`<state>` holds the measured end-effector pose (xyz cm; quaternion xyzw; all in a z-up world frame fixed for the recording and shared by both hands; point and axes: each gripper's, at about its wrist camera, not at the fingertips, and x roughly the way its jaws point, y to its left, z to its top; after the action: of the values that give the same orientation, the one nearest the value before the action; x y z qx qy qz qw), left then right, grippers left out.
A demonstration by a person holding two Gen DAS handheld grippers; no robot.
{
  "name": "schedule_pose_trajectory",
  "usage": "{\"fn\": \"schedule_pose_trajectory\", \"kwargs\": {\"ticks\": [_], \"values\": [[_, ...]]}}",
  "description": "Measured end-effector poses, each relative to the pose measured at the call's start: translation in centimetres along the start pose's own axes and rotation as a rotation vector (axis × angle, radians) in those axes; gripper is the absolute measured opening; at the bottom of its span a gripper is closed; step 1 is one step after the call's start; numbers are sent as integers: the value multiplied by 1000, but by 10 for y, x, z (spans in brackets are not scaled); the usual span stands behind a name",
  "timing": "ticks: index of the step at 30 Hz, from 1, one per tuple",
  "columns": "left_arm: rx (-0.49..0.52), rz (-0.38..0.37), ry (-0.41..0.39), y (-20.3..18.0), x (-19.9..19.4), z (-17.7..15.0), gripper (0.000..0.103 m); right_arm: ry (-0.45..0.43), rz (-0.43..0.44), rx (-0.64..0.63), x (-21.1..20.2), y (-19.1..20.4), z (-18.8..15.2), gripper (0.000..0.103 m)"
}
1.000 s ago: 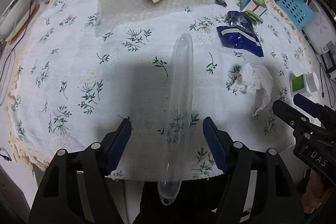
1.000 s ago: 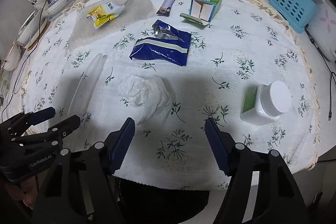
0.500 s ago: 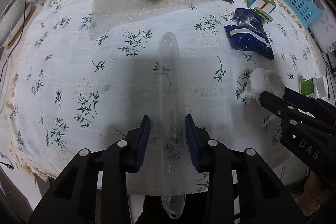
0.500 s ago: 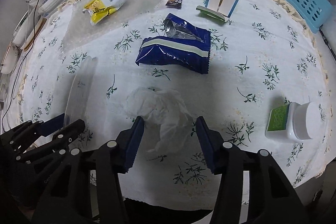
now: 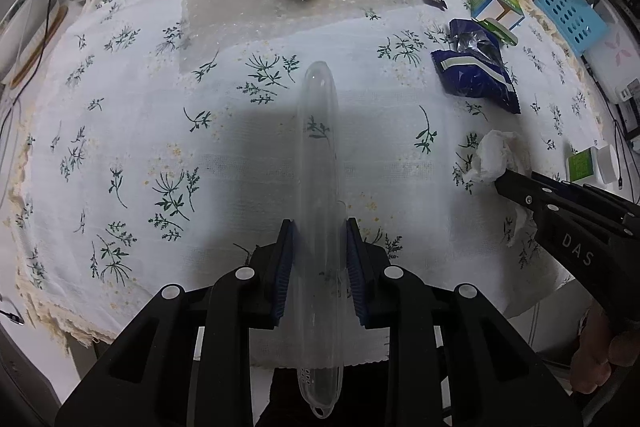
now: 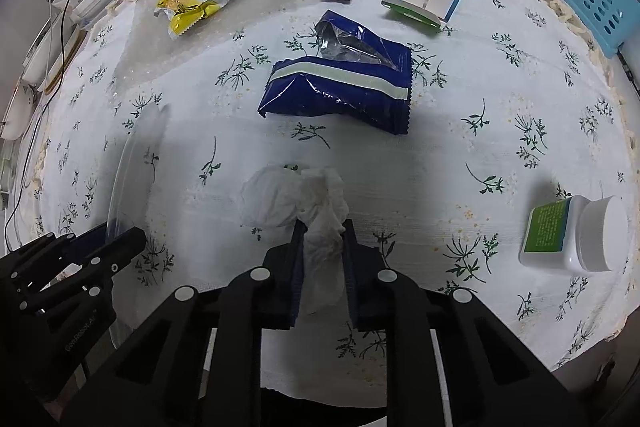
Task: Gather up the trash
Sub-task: 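Carry the tube with the left gripper while the right carries the tissue down to the bin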
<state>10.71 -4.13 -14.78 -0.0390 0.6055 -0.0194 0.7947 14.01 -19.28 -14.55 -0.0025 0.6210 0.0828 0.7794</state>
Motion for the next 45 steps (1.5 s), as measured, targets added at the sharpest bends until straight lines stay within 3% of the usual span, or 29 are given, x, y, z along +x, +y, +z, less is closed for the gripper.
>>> {"fn": "schedule_pose_trajectory", "kwargs": {"ticks": [13,28,45], "values": [[-25,-26,-55,9,-31,-16,25,-76,-6,13,-31,-3,-11,13],[-47,-63,-134,-6,-86,-42,25,-162,30,27,-88,-11,-49,13],[-31,-69,-123,-21,-104,-117,25,-173,19,6,-125,-22,-117,13]]}}
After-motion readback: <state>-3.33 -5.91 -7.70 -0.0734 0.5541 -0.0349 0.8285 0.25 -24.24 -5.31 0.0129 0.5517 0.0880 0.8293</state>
